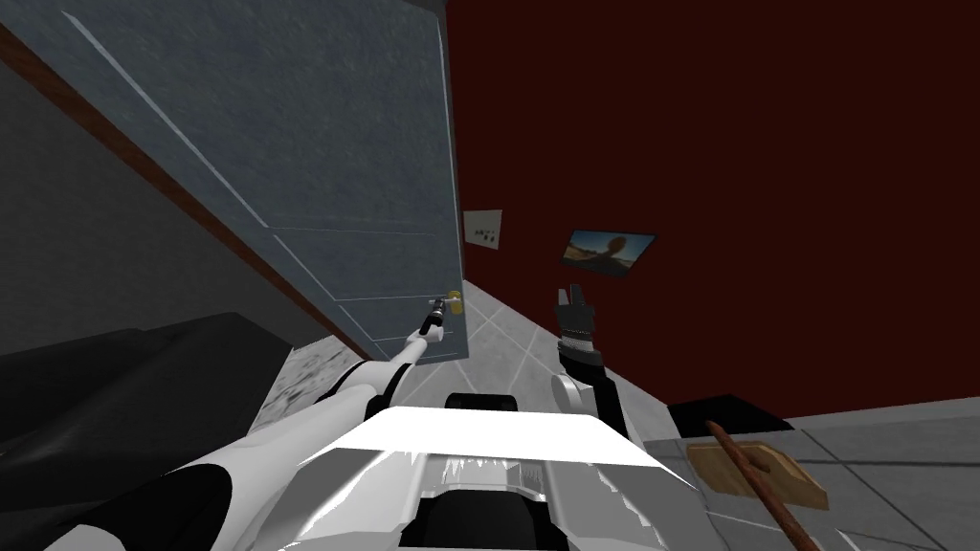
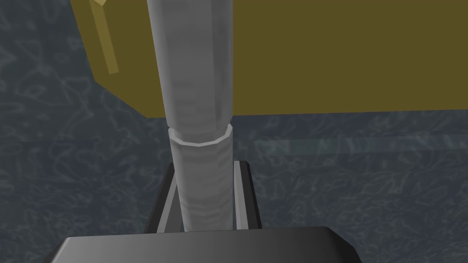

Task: Push the door open

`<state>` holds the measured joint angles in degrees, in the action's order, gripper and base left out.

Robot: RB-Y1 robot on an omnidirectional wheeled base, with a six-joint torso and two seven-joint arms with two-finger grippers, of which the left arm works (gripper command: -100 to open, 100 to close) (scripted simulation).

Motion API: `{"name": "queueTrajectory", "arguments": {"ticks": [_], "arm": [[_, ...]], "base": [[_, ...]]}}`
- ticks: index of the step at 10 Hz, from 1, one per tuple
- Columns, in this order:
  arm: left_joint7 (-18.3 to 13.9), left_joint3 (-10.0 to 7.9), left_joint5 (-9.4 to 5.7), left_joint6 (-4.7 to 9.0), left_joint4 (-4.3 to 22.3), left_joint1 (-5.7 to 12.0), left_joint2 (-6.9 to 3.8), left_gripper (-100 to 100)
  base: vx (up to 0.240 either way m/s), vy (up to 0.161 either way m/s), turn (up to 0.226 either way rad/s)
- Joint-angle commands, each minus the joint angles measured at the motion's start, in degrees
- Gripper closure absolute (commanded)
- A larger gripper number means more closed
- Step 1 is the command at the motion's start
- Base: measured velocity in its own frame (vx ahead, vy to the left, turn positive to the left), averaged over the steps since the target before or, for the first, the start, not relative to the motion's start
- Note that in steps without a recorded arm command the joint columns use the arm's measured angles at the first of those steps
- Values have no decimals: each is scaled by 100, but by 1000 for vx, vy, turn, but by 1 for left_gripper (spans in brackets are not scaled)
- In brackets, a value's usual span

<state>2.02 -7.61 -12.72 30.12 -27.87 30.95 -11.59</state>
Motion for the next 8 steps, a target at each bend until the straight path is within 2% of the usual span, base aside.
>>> {"name": "queueTrajectory", "arguments": {"ticks": [1,6,8], "arm": [[8,-74,-38,30,4,-10,-89,100],[51,-227,-125,53,49,-32,-210,100],[57,-249,-137,57,56,-36,-227,100]], "base": [[181,-132,102],[168,-113,95],[124,-97,63]]}}
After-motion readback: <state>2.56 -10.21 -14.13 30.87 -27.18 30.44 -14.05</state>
